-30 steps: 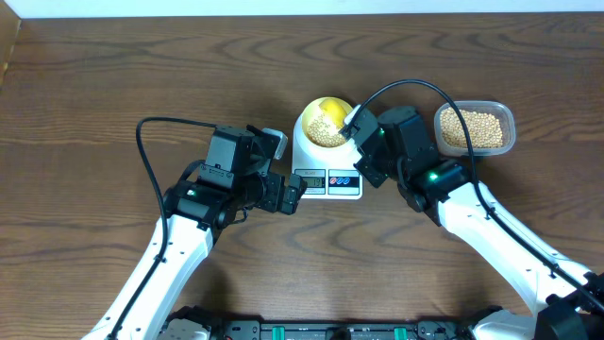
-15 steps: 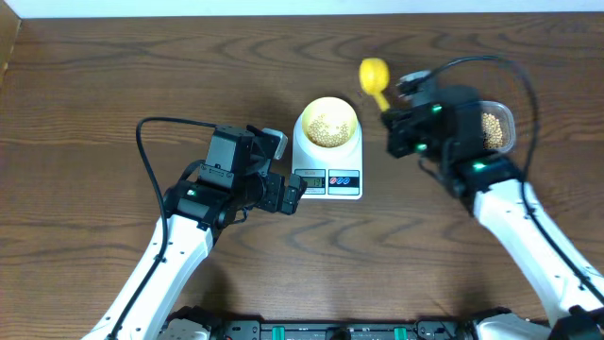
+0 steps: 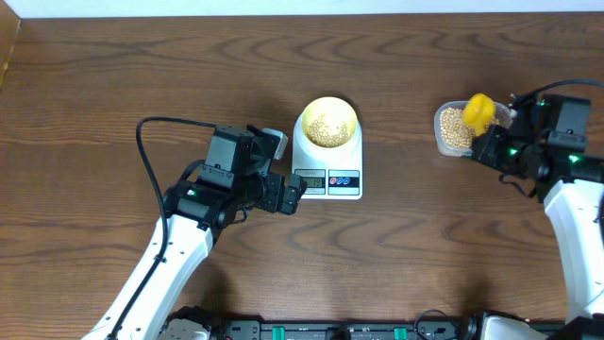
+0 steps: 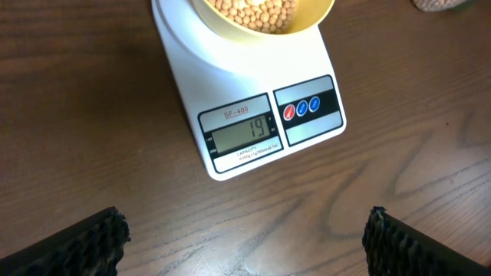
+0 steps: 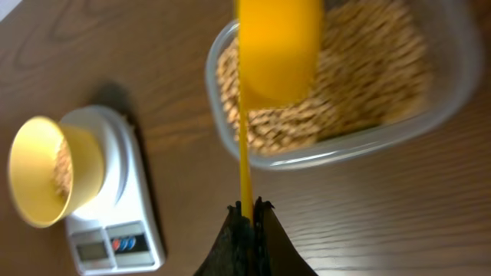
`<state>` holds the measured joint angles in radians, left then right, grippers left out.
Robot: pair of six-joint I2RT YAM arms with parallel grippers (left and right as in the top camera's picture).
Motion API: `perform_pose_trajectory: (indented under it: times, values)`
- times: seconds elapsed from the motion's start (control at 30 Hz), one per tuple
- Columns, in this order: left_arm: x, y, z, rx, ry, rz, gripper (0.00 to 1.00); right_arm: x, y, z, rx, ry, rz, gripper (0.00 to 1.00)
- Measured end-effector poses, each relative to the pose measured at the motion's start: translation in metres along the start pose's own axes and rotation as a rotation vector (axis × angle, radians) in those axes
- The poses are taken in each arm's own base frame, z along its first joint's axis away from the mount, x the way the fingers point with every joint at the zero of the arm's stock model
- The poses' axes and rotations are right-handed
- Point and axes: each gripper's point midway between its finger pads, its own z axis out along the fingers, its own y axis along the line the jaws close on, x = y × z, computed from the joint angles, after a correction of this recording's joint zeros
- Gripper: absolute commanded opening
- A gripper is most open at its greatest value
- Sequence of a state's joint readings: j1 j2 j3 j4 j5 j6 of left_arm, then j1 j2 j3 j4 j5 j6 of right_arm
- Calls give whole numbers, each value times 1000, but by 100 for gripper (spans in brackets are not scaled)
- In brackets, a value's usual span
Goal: Scoop item into bowl and weigh 50g on scale
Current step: 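Carry the empty scoop back to the soybean tub with the right gripper, then push the scoop into the soybeans again with the right gripper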
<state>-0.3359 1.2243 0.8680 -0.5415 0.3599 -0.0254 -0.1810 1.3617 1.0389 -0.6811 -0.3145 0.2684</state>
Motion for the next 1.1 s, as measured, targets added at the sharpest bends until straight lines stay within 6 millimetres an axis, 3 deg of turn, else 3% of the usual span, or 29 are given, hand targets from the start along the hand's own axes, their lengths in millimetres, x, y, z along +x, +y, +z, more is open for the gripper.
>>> perform_pose_trajectory:
  times: [0.17, 0.27, 0.57, 1.1]
  values:
    - [0, 0, 0, 0, 0, 0, 100, -16, -7, -10, 73, -43, -55, 1]
    - [0, 0, 0, 0, 0, 0, 100, -9, -14, -6, 105, -7, -98, 1]
    - [0, 0, 0, 0, 0, 0, 100, 17, -38, 38, 145, 169, -138, 1]
    - [0, 0, 0, 0, 0, 0, 100, 23, -39, 40, 139, 200, -155, 1]
